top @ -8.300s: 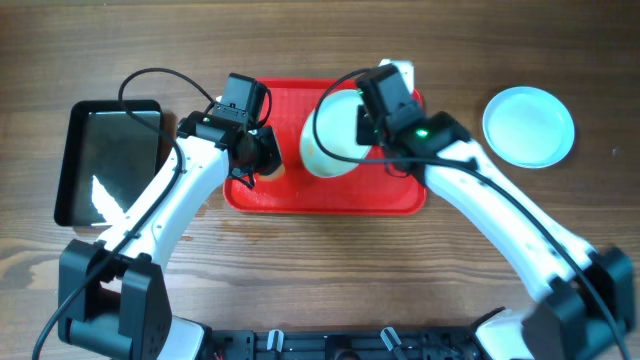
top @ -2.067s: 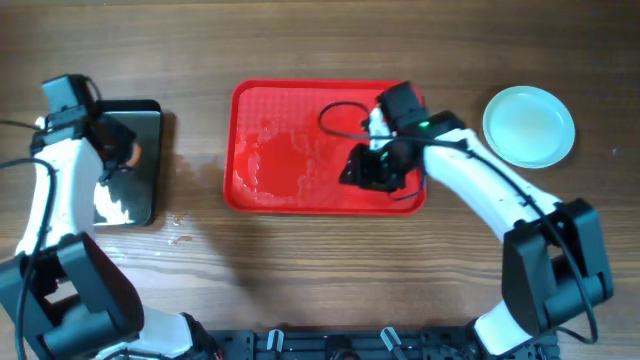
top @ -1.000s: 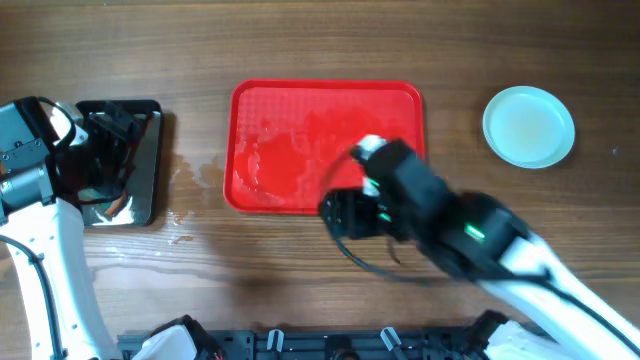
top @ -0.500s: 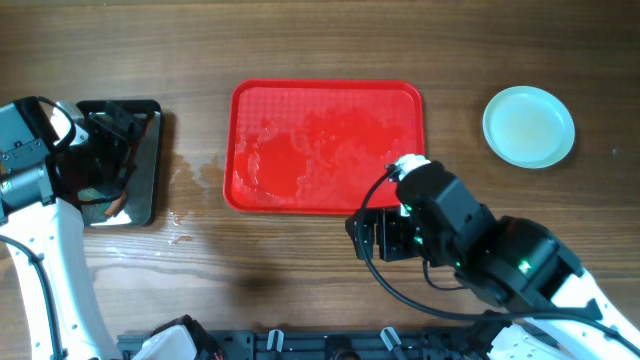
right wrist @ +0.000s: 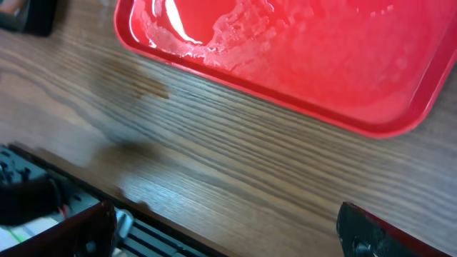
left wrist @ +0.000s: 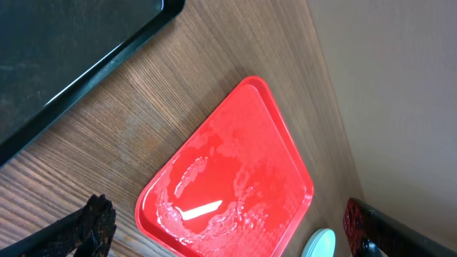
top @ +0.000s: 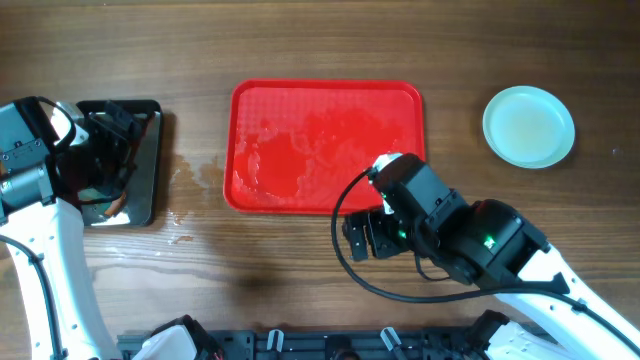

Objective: Clean dirty plates on tray and stack at the side

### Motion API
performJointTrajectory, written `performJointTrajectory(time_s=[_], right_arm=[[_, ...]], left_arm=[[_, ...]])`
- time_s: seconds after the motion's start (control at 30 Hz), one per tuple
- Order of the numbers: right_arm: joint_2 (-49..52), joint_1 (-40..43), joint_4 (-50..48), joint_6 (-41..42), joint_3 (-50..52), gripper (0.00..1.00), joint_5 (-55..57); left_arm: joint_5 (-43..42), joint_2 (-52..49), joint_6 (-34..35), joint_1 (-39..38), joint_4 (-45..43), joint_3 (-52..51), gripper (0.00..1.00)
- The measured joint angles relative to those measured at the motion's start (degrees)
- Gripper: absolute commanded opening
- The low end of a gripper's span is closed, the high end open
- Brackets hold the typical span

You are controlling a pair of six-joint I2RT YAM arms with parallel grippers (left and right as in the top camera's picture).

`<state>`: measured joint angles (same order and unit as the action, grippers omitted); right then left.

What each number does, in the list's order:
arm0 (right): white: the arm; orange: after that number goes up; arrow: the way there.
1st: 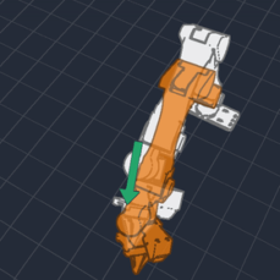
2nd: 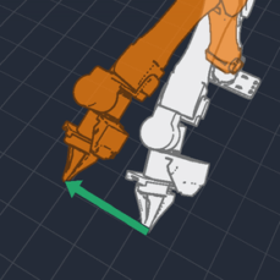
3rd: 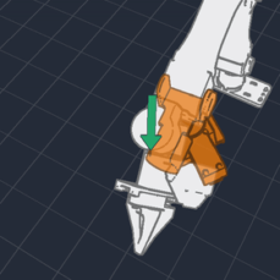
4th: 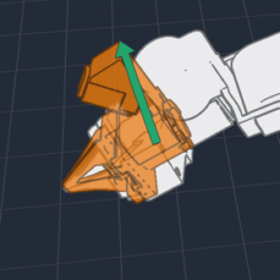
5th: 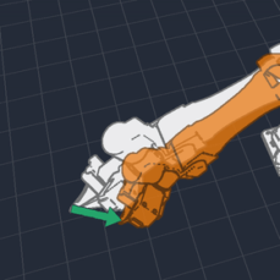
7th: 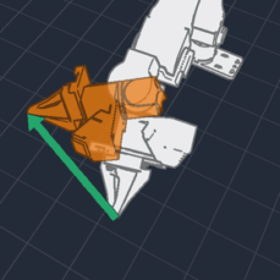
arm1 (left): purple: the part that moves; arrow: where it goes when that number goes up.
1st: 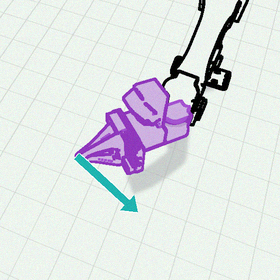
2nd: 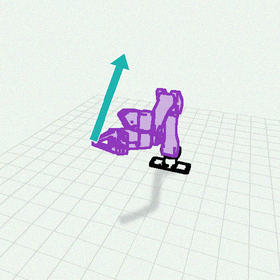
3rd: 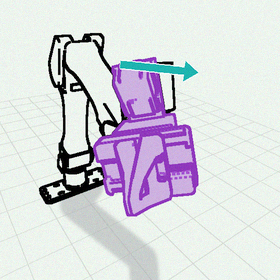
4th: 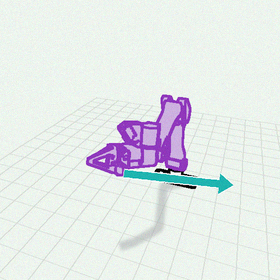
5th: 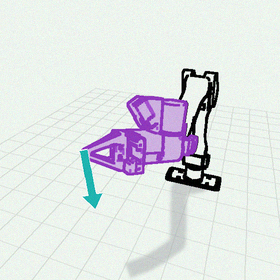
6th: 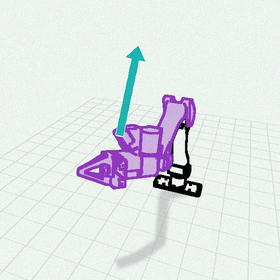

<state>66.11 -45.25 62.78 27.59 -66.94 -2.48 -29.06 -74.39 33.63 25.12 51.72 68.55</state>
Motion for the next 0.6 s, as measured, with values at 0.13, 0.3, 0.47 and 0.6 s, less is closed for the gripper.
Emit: performJointTrajectory(time_s=[0.13,0.3,0.47,0.6], right_arm=[[-3.48,0.02,-4.68,-2.93,3.54,1.0,-0.04],[-12.55,0.02,-20.63,-3.93,21.31,1.0,-2.23],[-21.44,1.22,-38.6,-4.39,37.66,1.0,-3.93],[-30.71,1.6,-44.13,-6.6,44.22,1.0,-3.98]], left_arm=[[-0.02,0.0,0.0,0.0,0.02,0.0,1.0],[-0.02,0.0,0.0,0.0,-0.02,0.0,1.0],[-0.26,0.0,0.0,0.0,0.02,0.0,1.0],[-0.28,0.0,0.0,0.0,0.04,0.0,1.0]])
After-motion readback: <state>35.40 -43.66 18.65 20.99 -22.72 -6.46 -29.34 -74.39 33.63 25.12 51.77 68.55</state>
